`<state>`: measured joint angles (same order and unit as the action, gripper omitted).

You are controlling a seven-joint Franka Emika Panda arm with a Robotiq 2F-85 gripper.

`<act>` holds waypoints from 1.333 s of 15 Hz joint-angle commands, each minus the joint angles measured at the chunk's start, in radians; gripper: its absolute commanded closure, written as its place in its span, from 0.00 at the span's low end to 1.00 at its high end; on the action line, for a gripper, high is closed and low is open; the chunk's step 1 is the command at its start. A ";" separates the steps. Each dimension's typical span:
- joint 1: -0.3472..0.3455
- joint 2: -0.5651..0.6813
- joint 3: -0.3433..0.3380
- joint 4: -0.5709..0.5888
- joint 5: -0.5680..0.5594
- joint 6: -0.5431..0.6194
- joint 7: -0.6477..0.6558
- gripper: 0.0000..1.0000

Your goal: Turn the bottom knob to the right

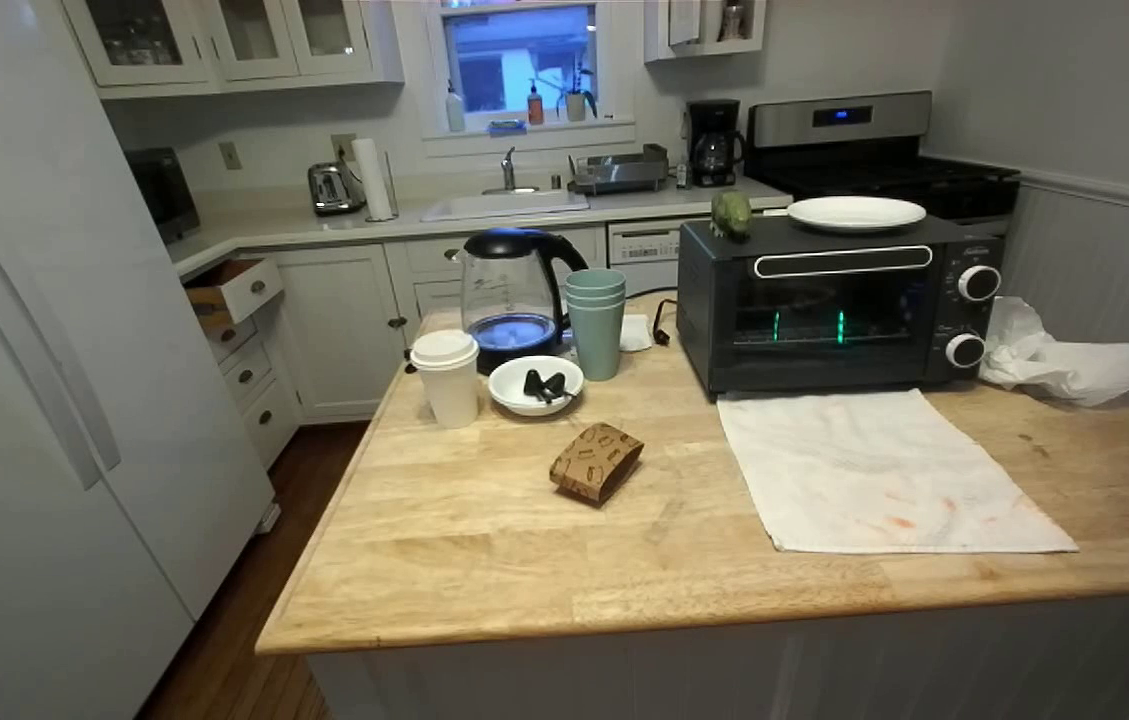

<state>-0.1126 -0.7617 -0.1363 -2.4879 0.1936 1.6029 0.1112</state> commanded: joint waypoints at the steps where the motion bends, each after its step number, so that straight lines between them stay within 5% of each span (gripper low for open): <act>1: -0.065 0.103 -0.074 0.011 0.025 0.148 -0.042 0.00; 15: -0.135 0.467 -0.225 -0.049 0.031 0.588 -0.211 0.00; 20: -0.147 0.491 -0.226 -0.048 0.009 0.585 -0.223 0.00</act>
<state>-0.2418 -0.2724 -0.3803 -2.5370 0.1966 2.1905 -0.1072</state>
